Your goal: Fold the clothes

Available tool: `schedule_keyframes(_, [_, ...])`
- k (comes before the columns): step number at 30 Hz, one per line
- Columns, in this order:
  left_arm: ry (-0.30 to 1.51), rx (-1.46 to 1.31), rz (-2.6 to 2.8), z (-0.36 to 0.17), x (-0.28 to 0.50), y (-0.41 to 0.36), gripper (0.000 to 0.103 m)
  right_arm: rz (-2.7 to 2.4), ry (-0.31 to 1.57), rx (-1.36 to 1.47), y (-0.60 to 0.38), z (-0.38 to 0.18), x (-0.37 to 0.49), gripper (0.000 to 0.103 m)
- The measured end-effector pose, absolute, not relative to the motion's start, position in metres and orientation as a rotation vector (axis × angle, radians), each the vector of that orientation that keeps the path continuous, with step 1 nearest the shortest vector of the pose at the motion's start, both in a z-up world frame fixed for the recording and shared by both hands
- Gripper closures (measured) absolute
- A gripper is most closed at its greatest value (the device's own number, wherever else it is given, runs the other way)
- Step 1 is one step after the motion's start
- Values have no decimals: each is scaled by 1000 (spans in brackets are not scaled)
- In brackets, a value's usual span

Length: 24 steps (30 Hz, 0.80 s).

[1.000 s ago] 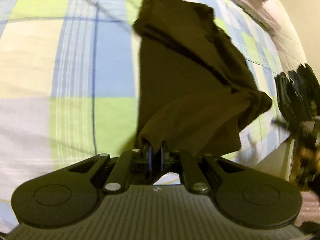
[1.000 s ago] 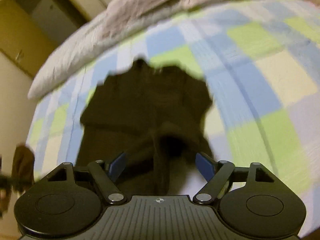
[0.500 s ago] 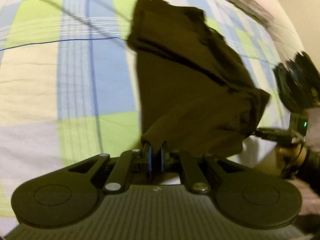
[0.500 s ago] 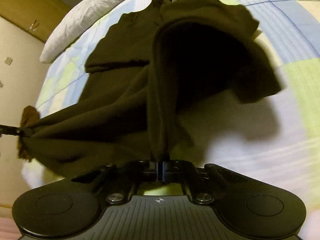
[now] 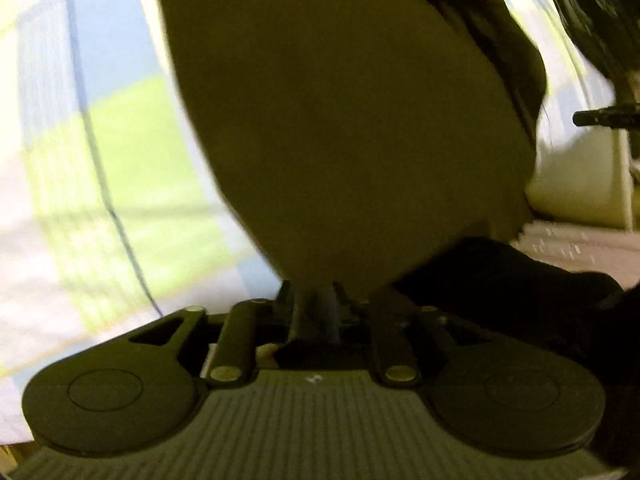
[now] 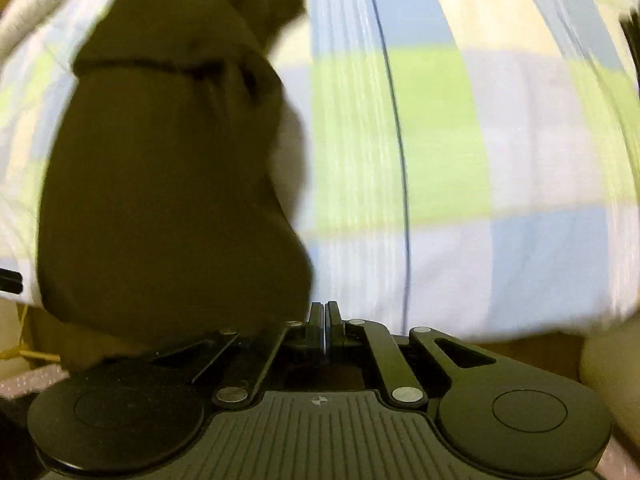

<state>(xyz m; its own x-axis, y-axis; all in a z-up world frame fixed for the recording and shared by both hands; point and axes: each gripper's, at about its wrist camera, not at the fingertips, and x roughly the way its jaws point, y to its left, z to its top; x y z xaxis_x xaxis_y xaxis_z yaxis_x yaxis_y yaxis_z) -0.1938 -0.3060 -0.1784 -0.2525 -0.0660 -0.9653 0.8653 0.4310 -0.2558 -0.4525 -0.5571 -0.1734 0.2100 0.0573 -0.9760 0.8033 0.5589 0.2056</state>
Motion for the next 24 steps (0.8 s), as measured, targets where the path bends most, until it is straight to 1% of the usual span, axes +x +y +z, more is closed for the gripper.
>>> schedule_keyframes(1, [1538, 714, -1021, -172, -187, -310, 80, -598, 1234, 818, -563, -171, -444, 74])
schedule_keyframes(2, [1504, 705, -996, -165, -179, -315, 80, -578, 1198, 781, -569, -168, -432, 42])
schedule_keyframes(3, [1468, 694, -976, -158, -173, -319, 80, -558, 1157, 745, -575, -165, -417, 34])
schedule_keyframes(5, [1389, 669, -958, -143, -163, -331, 76, -471, 1086, 661, -586, -163, -379, 35])
schedule_keyframes(7, [1312, 646, -956, -131, -155, -342, 70, -370, 1046, 526, -591, -165, -334, 35])
schedule_keyframes(9, [1268, 624, -966, -128, -150, -349, 69, -280, 1026, 343, -587, -172, -286, 35])
schedule_keyframes(11, [1236, 595, -971, -130, -148, -354, 69, -194, 1011, 218, -579, -186, -247, 35])
schedule_keyframes(13, [1222, 556, -983, -139, -145, -356, 68, -122, 998, 124, -572, -203, -211, 35])
schedule_keyframes(16, [1245, 542, -997, -166, -142, -348, 68, -98, 1004, 51, -557, -241, -174, 35])
schedule_keyframes(18, [1264, 558, -1013, -179, -141, -342, 68, -100, 1052, 41, -558, -265, -151, 35])
schedule_keyframes(19, [1273, 566, -1019, -183, -143, -340, 68, -101, 1079, 37, -559, -277, -139, 44])
schedule_keyframes(20, [1279, 570, -1027, -185, -143, -338, 68, -103, 1102, 45, -560, -283, -132, 74])
schedule_keyframes(21, [1279, 566, -1038, -185, -140, -333, 68, -114, 1105, 72, -562, -279, -134, 89])
schedule_keyframes(22, [1279, 559, -1045, -183, -136, -331, 67, -130, 1096, 104, -565, -269, -139, 98])
schedule_keyframes(23, [1280, 550, -1052, -182, -131, -329, 67, -147, 1087, 137, -567, -259, -144, 101])
schedule_keyframes(24, [1279, 543, -1061, -179, -123, -329, 67, -171, 1075, 167, -571, -247, -151, 101])
